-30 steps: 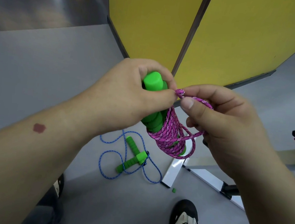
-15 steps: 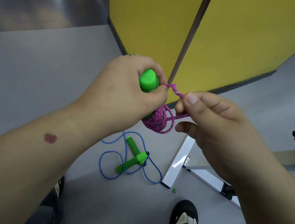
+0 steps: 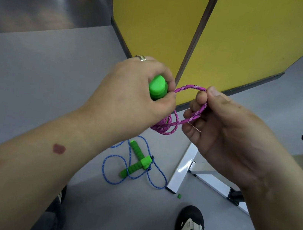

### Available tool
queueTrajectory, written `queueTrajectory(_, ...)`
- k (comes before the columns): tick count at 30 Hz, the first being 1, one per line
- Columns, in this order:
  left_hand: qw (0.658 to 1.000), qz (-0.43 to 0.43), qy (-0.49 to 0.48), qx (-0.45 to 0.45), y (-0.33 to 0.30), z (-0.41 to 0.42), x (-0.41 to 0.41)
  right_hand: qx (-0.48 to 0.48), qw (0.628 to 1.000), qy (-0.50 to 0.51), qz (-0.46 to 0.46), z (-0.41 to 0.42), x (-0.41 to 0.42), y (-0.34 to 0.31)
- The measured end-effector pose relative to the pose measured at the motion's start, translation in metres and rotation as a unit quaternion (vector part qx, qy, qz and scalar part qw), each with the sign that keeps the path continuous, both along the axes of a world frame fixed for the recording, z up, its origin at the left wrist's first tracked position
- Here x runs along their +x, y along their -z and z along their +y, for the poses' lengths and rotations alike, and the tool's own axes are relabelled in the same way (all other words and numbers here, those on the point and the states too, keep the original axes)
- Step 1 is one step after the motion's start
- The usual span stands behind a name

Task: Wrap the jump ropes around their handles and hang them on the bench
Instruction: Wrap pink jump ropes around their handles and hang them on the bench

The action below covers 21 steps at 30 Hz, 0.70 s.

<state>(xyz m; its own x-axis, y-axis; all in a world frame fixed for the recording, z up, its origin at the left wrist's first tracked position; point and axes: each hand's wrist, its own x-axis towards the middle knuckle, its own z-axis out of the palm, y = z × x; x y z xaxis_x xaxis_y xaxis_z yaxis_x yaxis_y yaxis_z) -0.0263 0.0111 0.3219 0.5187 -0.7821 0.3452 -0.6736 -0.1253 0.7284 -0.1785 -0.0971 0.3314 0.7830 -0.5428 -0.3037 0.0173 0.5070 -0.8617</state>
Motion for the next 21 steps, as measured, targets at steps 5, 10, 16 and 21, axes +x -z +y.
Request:
queueTrajectory(5,0.999,-0.043,-0.003,0.002,0.0007,-0.0004,-0.0023,-0.030,0.999,0.031,0.006,0.0025,0.0027,-0.0001)
queueTrajectory(10,0.998,-0.055,-0.003,-0.005,0.0020,-0.0012,-0.0043,0.006,0.999,0.038,-0.010,0.0046,0.0040,0.0005)
queueTrajectory(16,0.998,-0.052,-0.004,-0.021,0.0025,-0.0012,-0.0042,-0.027,0.999,0.030,-0.009,0.0014,-0.0001,-0.0010)
queueTrajectory(21,0.997,-0.011,0.071,-0.036,-0.0017,0.0002,-0.0046,-0.025,0.998,0.048,-0.027,-0.0014,-0.0024,-0.0003)
